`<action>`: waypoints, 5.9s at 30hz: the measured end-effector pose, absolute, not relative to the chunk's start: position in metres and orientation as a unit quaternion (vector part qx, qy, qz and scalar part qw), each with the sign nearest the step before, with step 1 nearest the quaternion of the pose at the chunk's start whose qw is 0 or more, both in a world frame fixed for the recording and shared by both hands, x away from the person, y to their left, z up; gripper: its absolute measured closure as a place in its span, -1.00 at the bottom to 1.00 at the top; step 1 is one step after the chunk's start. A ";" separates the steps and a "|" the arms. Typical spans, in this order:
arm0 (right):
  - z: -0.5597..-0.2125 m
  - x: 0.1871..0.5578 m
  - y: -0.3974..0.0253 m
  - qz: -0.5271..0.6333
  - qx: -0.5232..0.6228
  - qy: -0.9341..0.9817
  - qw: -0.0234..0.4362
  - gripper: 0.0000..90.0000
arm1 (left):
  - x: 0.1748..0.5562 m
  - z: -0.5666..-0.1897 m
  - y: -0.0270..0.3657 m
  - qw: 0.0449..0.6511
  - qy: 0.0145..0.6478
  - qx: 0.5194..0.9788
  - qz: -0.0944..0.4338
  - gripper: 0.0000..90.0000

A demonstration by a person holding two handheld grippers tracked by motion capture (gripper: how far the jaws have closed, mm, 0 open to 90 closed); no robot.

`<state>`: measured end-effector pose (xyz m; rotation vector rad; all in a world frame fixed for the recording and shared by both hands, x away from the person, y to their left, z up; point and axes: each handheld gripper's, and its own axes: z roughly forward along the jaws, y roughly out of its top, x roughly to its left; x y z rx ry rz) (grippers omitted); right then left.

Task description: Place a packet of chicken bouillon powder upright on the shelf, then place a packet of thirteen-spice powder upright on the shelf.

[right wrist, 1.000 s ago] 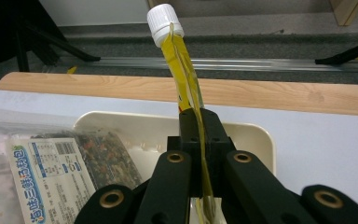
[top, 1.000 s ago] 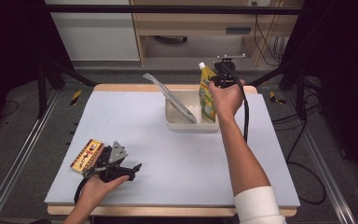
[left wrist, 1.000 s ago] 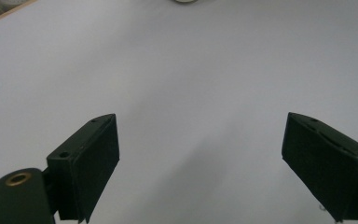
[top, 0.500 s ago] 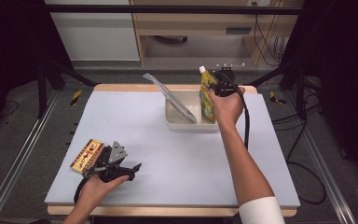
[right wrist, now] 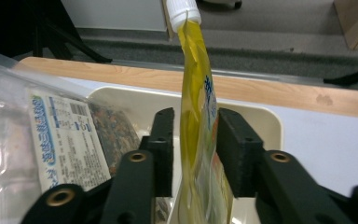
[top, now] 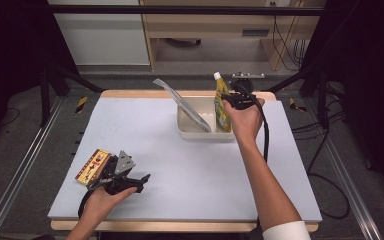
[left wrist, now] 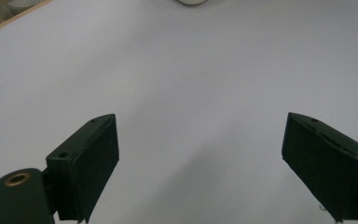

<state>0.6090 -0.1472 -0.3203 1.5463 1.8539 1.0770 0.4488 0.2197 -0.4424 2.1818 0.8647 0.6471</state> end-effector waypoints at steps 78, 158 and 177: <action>-0.438 0.460 -0.177 0.343 0.436 0.756 0.349 -0.50 | 0.487 -0.420 0.337 0.123 0.509 0.844 0.117 -0.61; -0.418 0.458 -0.165 0.456 0.429 0.753 0.201 -0.32 | 0.473 -0.410 0.089 0.238 0.169 0.925 0.245 -0.29; -0.408 0.477 -0.136 0.489 0.400 0.771 0.079 -0.32 | 0.455 -0.414 0.087 0.292 0.133 0.901 0.293 -0.29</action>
